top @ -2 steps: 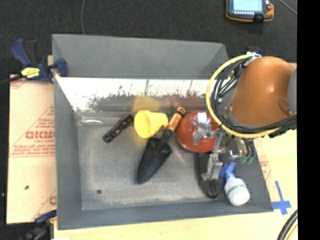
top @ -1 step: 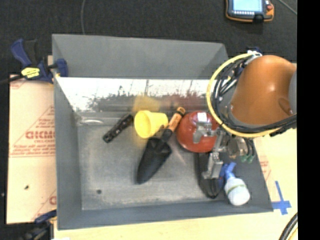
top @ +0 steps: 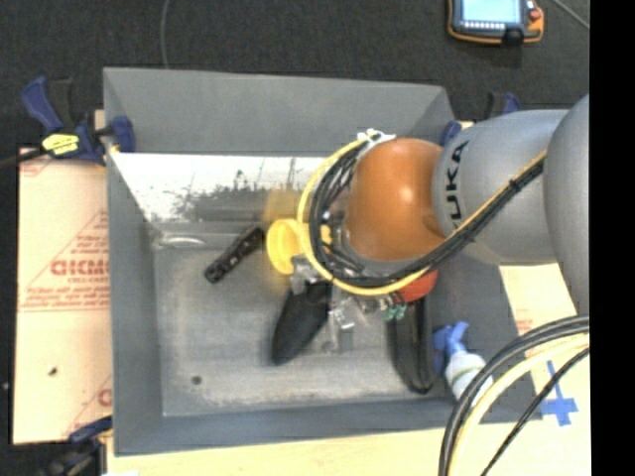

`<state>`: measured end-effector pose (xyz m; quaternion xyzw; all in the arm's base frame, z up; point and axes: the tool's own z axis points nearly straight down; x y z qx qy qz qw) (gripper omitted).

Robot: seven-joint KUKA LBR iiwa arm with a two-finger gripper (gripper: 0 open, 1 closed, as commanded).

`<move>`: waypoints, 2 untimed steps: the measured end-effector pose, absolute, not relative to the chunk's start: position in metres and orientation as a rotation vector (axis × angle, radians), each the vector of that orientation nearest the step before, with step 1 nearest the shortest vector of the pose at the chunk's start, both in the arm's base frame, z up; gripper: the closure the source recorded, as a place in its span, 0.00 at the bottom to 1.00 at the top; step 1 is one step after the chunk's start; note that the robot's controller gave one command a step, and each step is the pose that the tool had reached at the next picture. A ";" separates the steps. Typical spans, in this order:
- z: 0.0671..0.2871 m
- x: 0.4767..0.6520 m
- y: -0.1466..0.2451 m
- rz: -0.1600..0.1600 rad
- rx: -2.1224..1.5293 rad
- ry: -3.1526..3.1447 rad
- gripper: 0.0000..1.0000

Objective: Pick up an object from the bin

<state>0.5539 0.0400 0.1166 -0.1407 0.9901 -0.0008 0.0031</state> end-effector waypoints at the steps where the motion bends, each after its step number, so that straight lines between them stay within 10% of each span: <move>1: 0.070 0.570 0.028 -0.009 -1.318 2.841 0.00; 2: 0.071 0.567 0.049 0.001 -0.801 3.033 0.00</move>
Offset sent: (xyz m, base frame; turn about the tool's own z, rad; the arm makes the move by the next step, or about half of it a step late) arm 0.0120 0.0099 -0.0466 -0.2209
